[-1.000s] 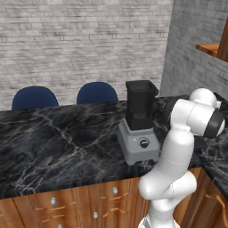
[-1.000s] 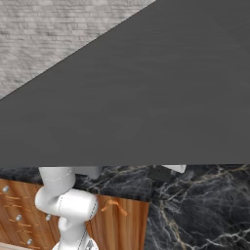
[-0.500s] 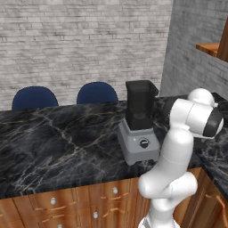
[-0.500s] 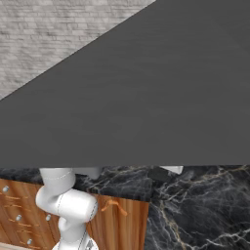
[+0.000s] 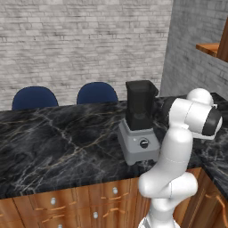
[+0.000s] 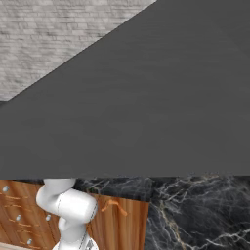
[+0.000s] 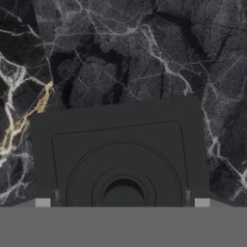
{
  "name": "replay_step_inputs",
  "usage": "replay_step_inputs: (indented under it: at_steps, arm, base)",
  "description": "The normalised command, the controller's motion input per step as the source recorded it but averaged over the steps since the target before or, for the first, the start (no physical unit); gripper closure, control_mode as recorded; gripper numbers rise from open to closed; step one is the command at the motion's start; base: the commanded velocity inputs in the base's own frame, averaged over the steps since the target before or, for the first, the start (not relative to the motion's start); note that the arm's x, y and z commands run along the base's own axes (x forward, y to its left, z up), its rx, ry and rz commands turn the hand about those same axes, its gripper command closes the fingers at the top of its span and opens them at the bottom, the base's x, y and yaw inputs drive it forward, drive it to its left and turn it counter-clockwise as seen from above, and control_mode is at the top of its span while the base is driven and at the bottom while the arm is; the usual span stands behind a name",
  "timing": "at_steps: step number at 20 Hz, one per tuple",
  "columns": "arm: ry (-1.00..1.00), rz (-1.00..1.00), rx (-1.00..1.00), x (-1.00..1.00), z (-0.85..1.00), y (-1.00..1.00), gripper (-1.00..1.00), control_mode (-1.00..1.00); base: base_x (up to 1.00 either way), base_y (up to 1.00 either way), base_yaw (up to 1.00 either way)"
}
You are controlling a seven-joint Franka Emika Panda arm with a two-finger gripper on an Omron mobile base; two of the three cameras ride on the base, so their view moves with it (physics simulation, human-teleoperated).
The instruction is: Open the blender lid, put the kiwi in the blender, close the lid, and start the blender.
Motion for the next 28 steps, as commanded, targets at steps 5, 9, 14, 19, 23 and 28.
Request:
replay_step_inputs:
  at_steps: [5,9,14,19,23,28]
  arm:
    - [0.0,0.0,0.0,0.01,-0.25,0.21,1.0,-1.0]
    - [0.0,0.0,0.0,0.0,-0.3,0.37,1.0,-1.0]
    - [0.0,0.0,0.0,0.0,-0.32,0.48,1.0,-1.0]
    - [0.0,0.0,0.0,0.0,-0.22,0.45,1.0,-1.0]
    - [0.0,0.0,0.0,0.0,-0.05,0.31,1.0,-1.0]
    - [0.0,0.0,0.0,0.0,-0.01,0.0,1.0,-1.0]
  base:
    - [0.0,0.0,0.0]
    - [0.0,0.0,0.0]
    - [0.0,0.0,0.0]
    - [0.0,0.0,0.0]
    - [0.0,0.0,0.0]
    - [0.0,0.0,0.0]
